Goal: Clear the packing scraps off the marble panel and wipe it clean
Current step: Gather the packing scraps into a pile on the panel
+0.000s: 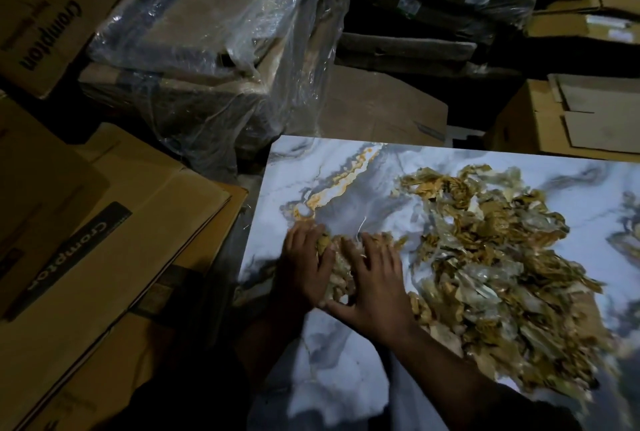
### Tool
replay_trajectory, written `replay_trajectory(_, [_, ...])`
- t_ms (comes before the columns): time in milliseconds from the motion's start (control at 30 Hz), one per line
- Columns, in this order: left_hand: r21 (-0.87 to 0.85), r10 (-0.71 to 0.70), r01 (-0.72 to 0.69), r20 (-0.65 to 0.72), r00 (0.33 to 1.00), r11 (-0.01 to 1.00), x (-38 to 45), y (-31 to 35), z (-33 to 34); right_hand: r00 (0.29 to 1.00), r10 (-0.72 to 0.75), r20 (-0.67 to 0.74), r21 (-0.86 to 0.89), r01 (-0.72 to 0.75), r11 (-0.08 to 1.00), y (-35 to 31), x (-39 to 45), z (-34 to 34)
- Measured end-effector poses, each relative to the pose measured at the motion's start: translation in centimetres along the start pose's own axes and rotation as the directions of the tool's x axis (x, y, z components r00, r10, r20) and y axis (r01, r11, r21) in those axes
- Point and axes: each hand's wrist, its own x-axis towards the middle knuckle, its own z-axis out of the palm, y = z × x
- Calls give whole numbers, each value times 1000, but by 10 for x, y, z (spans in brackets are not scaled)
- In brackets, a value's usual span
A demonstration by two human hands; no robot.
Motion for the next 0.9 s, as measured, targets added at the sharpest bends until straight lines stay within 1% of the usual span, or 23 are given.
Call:
replay_trajectory(67, [-65, -4, 5, 18, 1000, 998, -7, 9, 1, 1000, 0, 6, -45, 0, 999, -5, 1, 2])
replay_trajectory(167, [-83, -23, 25, 34, 999, 996, -13, 21, 1, 1000, 0, 3, -107, 0, 994, -8, 1, 2])
replay_trajectory(233, [-70, -18, 18, 9, 1000, 997, -21, 28, 1, 1000, -8, 4, -128, 8, 992, -8, -3, 3])
replay_trajectory(333, [-81, -33, 27, -74, 997, 996, -33, 42, 1, 999, 14, 38, -96, -10, 995, -6, -9, 5])
replay_trajectory(367, [-98, -56, 47, -98, 994, 994, -34, 45, 3, 998, 32, 63, -80, -27, 996, -7, -10, 4])
replay_trajectory(433, [-202, -170, 149, -92, 981, 968, -29, 52, 6, 990, 89, 109, -19, -87, 996, -8, -7, -3])
replay_trajectory(533, [-379, -399, 369, 1, 917, 849, -14, 68, 4, 976, 167, 140, 87, -180, 980, -13, 0, -21])
replay_trajectory(600, [-459, -468, 441, 61, 882, 771, -12, 82, -3, 977, 180, 112, 109, -192, 975, -20, -1, -33])
replay_trajectory(733, [-531, -490, 473, 121, 863, 703, -9, 104, -14, 975, 223, -21, 112, -219, 969, -26, -8, -60])
replay_trajectory(767, [-571, -497, 479, 138, 857, 667, -8, 113, -15, 974, 221, -57, 113, -214, 970, -26, -10, -68])
replay_trajectory(833, [-688, -513, 480, 180, 839, 544, -5, 141, -21, 966, 220, -133, 108, -207, 972, -22, -15, -88])
replay_trajectory(867, [-735, -500, 464, 196, 844, 494, -4, 157, -25, 958, 232, -167, 113, -215, 970, -19, -19, -99])
replay_trajectory(900, [-763, -476, 449, 212, 853, 465, -5, 173, -26, 949, 246, -195, 126, -224, 966, -16, -24, -111])
